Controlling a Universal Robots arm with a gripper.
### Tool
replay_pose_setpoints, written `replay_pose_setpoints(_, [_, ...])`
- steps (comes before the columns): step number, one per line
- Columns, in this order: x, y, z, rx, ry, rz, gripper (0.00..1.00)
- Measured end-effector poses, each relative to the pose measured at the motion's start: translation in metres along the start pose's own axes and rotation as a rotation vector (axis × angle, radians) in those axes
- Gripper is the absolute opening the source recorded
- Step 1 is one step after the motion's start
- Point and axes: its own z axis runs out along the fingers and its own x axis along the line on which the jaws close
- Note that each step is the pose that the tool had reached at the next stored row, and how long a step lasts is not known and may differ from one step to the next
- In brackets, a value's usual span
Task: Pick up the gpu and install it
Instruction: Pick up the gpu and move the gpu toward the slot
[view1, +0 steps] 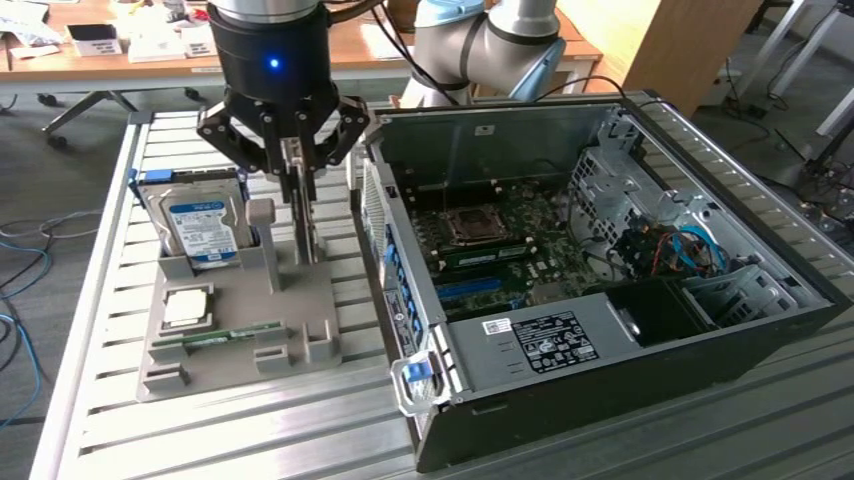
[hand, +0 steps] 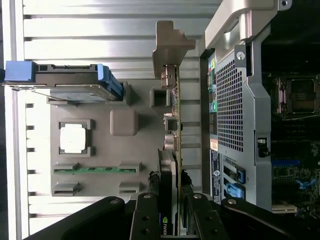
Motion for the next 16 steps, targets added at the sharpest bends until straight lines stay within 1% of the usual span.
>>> replay_pose_setpoints(8, [-0.0002,0.0004,-0.0055,0.0,-0.0001,0.0,0.27])
replay_pose_setpoints(16, [-0.0002,0.0005,-0.006,0.0,0.0,0.0,0.27])
